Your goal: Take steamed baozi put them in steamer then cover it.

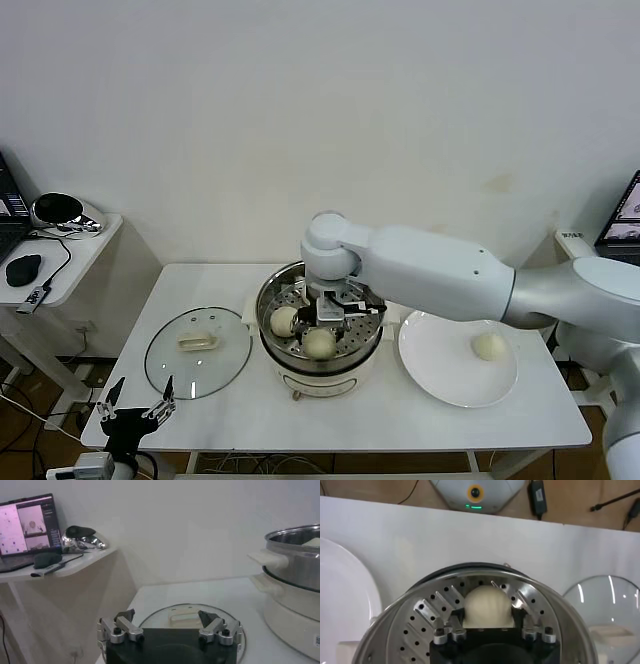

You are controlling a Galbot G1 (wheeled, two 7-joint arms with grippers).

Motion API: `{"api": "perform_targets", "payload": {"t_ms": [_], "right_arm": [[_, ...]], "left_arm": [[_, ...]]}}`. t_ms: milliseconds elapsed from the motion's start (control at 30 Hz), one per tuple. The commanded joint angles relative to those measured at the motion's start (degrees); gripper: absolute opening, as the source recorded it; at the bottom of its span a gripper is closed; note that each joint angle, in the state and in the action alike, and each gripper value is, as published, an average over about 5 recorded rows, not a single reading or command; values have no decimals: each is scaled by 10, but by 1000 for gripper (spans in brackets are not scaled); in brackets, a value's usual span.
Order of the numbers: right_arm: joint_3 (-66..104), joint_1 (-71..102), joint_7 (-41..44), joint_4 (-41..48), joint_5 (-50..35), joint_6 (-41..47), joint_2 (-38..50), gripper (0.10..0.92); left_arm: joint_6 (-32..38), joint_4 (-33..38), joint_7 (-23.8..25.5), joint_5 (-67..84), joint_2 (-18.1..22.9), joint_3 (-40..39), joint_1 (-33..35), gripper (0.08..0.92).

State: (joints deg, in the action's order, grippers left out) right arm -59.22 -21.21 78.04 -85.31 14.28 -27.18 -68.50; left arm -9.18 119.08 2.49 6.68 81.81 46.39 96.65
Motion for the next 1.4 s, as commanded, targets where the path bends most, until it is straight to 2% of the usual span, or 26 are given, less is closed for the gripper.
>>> {"api": "perform_targets", "payload": {"t_ms": [33, 167, 367, 500, 600, 700, 1033, 1400], "right_arm": [[12, -46, 2, -51, -35, 60, 70, 807], [22, -76, -3, -65, -82, 117, 142, 822], [16, -111, -21, -57, -152, 263, 260, 823], [28, -76, -36, -53, -208, 379, 339, 823], [81, -9, -41, -47, -196, 440, 384, 823], [154, 69, -43, -25, -151, 474, 407, 823], [318, 272, -70, 63, -13, 430, 390, 823], [390, 357, -69, 149, 41, 349, 328, 823]], "left_arm": [[0, -1, 0, 0, -1, -2, -1, 823], [0, -3, 1, -1, -4, -4, -1, 823], [-1, -1, 3, 1, -10, -5, 1, 823], [-2, -1, 5, 2, -13, -9, 1, 823], [-2, 1, 6, 1, -14, -13, 2, 823], [-4, 4, 6, 1, -13, -16, 4, 823], [-12, -2, 10, -1, -15, -22, 10, 823], [-14, -12, 12, -5, -17, -23, 13, 823]]}}
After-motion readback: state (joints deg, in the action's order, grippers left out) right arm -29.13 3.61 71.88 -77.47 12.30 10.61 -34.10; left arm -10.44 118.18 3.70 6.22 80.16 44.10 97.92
